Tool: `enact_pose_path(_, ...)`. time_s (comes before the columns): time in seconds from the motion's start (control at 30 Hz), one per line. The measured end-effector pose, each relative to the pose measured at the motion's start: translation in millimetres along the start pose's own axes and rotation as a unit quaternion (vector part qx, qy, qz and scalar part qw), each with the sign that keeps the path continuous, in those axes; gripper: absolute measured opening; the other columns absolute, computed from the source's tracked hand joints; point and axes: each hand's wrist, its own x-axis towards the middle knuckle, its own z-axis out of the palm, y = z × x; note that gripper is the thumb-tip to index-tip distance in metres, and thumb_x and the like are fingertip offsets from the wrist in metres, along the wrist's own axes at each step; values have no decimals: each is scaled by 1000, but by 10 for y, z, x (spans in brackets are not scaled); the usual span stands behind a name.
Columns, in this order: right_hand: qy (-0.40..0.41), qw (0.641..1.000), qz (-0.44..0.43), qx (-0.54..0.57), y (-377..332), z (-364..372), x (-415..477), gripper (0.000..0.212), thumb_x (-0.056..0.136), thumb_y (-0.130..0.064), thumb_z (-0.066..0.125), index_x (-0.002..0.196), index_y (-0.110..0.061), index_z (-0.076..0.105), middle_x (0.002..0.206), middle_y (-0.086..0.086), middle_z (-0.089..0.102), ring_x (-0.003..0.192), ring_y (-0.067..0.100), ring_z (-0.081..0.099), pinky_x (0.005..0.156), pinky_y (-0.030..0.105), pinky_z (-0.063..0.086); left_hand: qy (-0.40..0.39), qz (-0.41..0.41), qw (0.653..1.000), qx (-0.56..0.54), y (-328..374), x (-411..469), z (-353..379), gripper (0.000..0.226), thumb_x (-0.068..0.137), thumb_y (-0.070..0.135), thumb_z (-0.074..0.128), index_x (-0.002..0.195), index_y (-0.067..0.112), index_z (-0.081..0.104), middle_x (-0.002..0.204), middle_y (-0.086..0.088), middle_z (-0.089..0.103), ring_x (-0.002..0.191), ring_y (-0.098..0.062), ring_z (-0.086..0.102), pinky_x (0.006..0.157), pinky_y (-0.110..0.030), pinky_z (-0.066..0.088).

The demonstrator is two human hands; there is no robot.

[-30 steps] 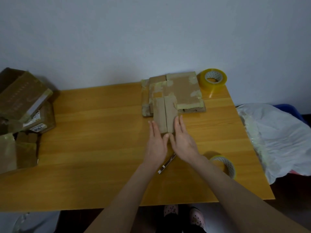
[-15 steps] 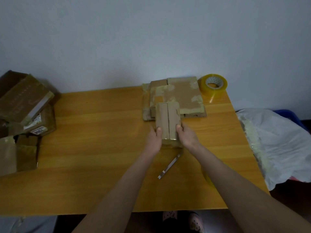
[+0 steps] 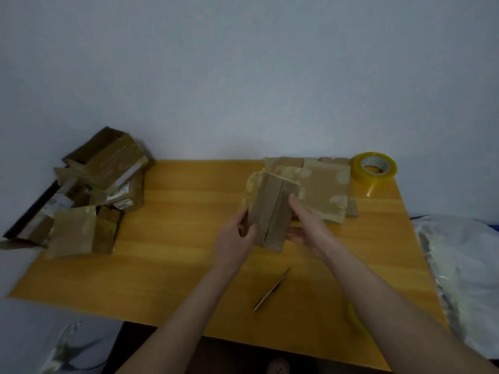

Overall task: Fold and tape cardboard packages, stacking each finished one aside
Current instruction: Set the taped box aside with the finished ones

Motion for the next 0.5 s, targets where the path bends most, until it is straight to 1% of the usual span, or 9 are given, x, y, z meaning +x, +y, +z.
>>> enact_pose_path(0.03, -14, 999, 9, 27, -53, 52, 3, 70, 82, -67, 53, 128, -14, 50, 120, 5, 59, 97, 26, 65, 83, 39, 57, 12, 14, 1000, 13, -9, 4, -95, 49, 92, 20, 59, 139, 16, 47, 123, -1, 61, 102, -16, 61, 81, -26, 49)
enact_pose_path(0.1, -28, 998, 34, 51, -131, 155, 43, 80, 77, -76, 47, 125, -12, 48, 119, 12, 59, 95, 30, 64, 86, 43, 54, 30, 34, 998, 36, -48, 34, -262, 48, 90, 11, 60, 137, 15, 49, 127, -3, 59, 111, -19, 59, 86, -24, 47)
enact_pose_path(0.17, -55, 994, 64, 65, -214, 294, 91, 90, 70, -82, 47, 132, -18, 43, 123, 17, 57, 95, 33, 62, 82, 42, 53, 48, 50, 996, 61, -98, 49, -407, 48, 89, 3, 58, 135, 14, 51, 132, -3, 57, 117, -20, 55, 91, -24, 44)
enact_pose_path(0.23, -85, 990, 87, 75, -278, 484, 153, 96, 66, -82, 54, 135, -15, 44, 128, 16, 56, 100, 35, 61, 75, 41, 54, 75, 67, 992, 79, -174, 104, -543, 49, 86, -3, 57, 132, 12, 53, 132, -3, 56, 120, -21, 53, 95, -26, 43)
enact_pose_path(0.27, -91, 989, 89, 78, -307, 590, 191, 90, 69, -76, 60, 133, -14, 47, 128, 15, 56, 102, 35, 61, 74, 40, 55, 87, 62, 991, 83, -222, 152, -613, 49, 85, -4, 56, 131, 12, 54, 130, -3, 57, 119, -21, 52, 94, -25, 42)
enact_pose_path(0.3, -93, 988, 85, 86, -331, 705, 235, 80, 73, -67, 66, 131, -14, 50, 127, 13, 56, 103, 34, 61, 73, 40, 56, 94, 50, 991, 85, -270, 213, -686, 50, 85, -3, 55, 131, 14, 53, 126, -3, 58, 117, -21, 52, 91, -24, 41)
enact_pose_path(0.37, -93, 988, 76, 103, -353, 968, 327, 60, 81, -45, 72, 127, -12, 54, 123, 11, 57, 102, 32, 61, 74, 40, 57, 90, 30, 993, 73, -380, 355, -834, 53, 84, 3, 57, 134, 17, 49, 121, -3, 60, 111, -20, 54, 84, -24, 43)
enact_pose_path(0.43, -91, 988, 65, 105, -311, 1255, 479, 53, 84, -33, 73, 128, -12, 53, 120, 9, 58, 103, 30, 60, 78, 39, 56, 73, 23, 996, 42, -541, 523, -962, 58, 82, 14, 63, 138, 19, 45, 124, -1, 58, 112, -18, 54, 87, -30, 48)
enact_pose_path(0.5, -75, 993, 56, 77, -259, 1575, 667, 54, 85, -26, 72, 133, -17, 49, 118, 5, 60, 106, 26, 59, 80, 36, 53, 53, 7, 998, 26, -738, 704, -1087, 66, 82, 34, 69, 141, 19, 40, 130, 3, 51, 117, -13, 50, 94, -33, 47)
